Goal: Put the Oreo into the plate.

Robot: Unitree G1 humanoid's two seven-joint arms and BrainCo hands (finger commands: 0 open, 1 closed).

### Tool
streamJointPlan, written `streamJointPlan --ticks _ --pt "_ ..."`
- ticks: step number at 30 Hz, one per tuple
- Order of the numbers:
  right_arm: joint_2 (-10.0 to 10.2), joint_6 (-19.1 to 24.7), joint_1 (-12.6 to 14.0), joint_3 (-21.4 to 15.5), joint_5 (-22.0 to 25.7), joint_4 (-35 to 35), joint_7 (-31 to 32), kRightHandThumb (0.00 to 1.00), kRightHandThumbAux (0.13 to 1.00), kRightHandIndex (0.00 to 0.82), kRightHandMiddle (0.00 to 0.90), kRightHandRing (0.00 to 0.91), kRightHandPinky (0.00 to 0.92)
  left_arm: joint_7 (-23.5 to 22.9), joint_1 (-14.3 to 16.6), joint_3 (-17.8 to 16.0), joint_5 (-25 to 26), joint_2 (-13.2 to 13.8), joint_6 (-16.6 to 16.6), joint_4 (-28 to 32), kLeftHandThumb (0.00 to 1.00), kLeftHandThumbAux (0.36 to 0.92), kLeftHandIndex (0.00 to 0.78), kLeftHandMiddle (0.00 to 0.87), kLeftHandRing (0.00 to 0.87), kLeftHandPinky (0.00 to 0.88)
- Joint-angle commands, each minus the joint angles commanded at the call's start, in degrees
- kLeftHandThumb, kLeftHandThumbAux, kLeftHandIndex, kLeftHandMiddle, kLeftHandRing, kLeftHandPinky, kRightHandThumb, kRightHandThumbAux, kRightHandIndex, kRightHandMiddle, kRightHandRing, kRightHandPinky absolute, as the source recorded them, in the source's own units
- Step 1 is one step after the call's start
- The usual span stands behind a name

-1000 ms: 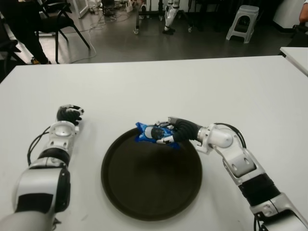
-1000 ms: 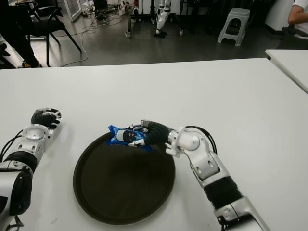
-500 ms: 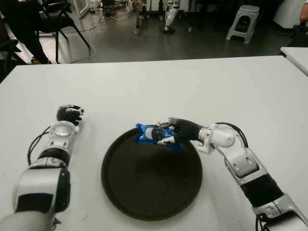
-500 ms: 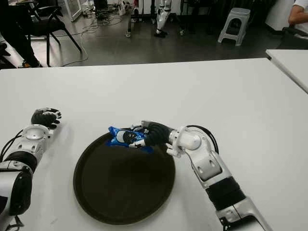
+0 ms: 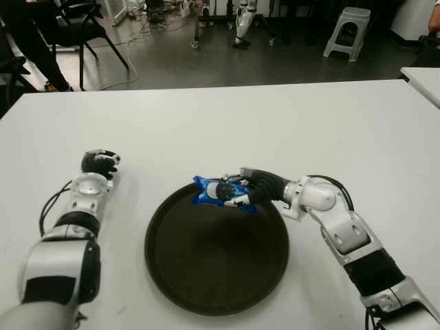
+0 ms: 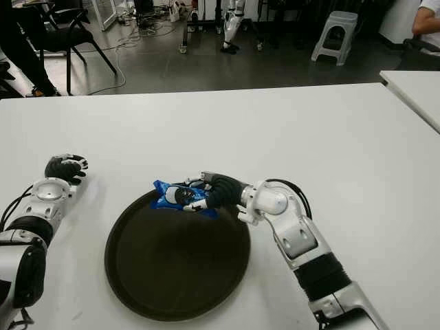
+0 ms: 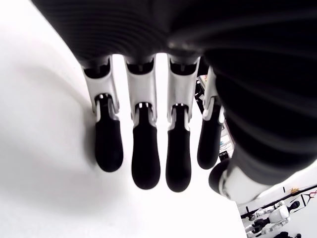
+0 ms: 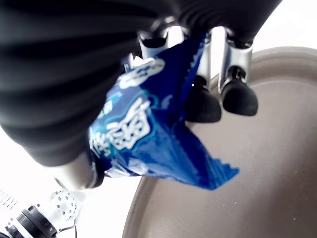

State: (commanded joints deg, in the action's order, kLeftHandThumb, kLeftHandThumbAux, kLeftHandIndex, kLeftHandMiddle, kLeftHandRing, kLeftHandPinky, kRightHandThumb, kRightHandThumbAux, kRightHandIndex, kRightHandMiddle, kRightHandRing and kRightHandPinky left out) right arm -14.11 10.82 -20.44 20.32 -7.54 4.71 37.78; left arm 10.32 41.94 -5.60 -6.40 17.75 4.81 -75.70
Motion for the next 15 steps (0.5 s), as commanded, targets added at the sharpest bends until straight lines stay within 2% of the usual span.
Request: streamJointPlan --ticks 10,15 --pt "0.4 -0.1 -0.3 0.0 0.0 0.9 -0.6 0.743 0.71 0.439 0.764 0.792 0.797 0.2 0.1 0.1 0.0 0.0 0.0 -0.1 0.692 0.717 0.42 0.581 0.607 0.578" --pt "0.4 0.0 -0.6 0.3 -0.1 1.1 -0.4 0.744 0.71 0.439 0.762 0.791 0.797 0.1 -0.1 0.2 -0.1 0.0 0.7 0.0 0.694 0.718 0.421 0.576 0.599 0.561"
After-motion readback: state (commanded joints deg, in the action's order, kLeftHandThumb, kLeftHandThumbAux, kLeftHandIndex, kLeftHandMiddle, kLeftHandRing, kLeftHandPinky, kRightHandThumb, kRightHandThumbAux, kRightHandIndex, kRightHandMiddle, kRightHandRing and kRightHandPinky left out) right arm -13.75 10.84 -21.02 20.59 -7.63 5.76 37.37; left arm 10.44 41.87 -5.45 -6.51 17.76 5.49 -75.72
